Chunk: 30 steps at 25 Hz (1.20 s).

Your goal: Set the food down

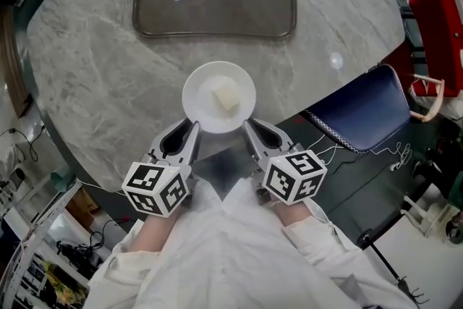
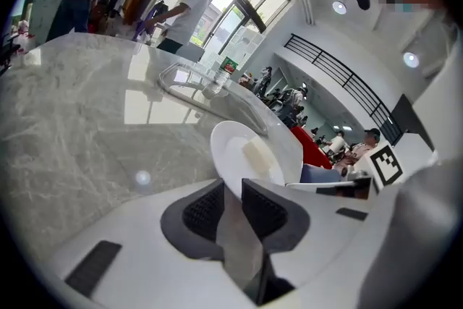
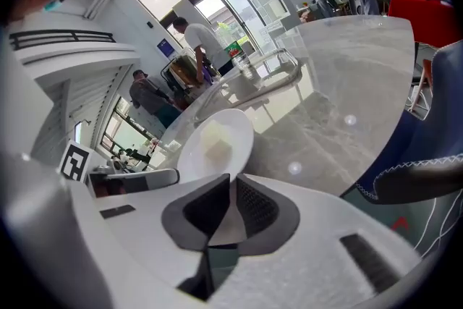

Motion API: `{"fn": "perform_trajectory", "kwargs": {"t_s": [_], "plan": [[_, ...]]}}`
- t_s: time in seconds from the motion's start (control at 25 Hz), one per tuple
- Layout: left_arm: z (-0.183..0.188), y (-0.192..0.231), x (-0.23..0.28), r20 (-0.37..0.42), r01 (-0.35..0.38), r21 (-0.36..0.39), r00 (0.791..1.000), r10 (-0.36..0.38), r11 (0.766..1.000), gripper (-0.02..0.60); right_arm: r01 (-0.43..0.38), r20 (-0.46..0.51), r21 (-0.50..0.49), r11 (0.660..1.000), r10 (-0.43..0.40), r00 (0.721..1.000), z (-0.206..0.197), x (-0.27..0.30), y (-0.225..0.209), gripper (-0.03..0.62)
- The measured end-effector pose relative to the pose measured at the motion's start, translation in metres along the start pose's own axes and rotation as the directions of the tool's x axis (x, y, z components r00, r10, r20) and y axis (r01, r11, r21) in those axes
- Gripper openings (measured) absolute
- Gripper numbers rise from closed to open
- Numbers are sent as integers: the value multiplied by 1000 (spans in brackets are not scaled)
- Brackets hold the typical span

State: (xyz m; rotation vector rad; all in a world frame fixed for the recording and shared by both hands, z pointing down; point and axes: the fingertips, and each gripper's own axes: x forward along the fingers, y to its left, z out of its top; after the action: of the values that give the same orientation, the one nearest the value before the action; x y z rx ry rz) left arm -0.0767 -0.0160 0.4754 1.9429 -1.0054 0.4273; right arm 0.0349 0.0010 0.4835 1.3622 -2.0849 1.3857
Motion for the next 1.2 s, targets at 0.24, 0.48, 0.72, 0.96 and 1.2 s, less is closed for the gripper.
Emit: {"fn": "perform_trajectory", "kwargs": {"t_s": [0.24,0.48,0.72,0.96,1.2], "plan": [[16,3,-8,25,20,42,999,-22,999,67,11,14,-58,998,-10,1000,10,1,13,21],[32,0,-11,50,44,103,998,-49,994,69,28,70,-62,998,-23,997,25,-2,22,20],[53,-3,-9,72,58,149,995,-69,987,69,28,112,-80,996,-18,993,46,-3,26,17],[72,-3,4,91,52,147,994,-66,988,69,1,115,-99,995,11,993,70,6,19,17],[99,-3,21,122,41,128,991,-57,991,69,-26,112,-128,991,40,993,105,15,13,17]]}}
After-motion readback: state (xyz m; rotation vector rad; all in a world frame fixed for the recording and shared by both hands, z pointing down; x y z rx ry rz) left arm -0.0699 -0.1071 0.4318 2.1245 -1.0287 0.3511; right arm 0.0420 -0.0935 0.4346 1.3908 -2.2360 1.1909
